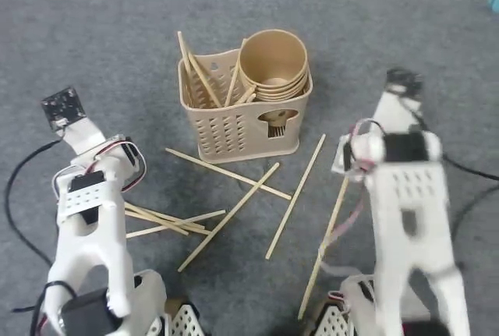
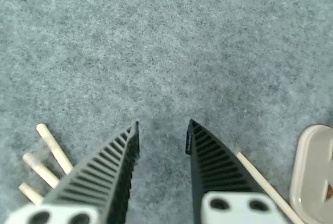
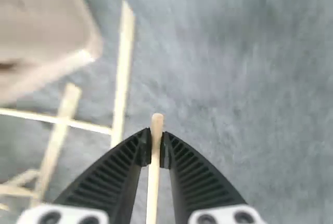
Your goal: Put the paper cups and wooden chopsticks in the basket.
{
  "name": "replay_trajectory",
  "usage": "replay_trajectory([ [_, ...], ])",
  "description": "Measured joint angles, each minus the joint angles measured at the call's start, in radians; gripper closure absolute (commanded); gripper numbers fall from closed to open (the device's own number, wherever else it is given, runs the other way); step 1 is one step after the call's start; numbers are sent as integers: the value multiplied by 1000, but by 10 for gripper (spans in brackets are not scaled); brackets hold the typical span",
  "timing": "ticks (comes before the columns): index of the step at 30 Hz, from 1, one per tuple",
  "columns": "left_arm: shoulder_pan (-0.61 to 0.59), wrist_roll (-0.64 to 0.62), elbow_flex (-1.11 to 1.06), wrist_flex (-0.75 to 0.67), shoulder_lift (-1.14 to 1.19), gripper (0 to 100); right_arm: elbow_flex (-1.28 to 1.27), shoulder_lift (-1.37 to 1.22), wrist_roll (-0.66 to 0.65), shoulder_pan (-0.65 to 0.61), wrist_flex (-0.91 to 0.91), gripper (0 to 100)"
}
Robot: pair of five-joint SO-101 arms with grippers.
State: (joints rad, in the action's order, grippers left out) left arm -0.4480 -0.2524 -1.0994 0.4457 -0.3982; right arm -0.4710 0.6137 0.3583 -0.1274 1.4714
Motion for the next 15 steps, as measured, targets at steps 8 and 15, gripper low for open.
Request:
replay_trajectory([
  [8, 0, 0, 0, 0, 0, 863, 143, 384, 55, -2, -192, 992],
  [15, 0, 0, 0, 0, 0, 863, 150, 437, 229, -112, -456, 992],
])
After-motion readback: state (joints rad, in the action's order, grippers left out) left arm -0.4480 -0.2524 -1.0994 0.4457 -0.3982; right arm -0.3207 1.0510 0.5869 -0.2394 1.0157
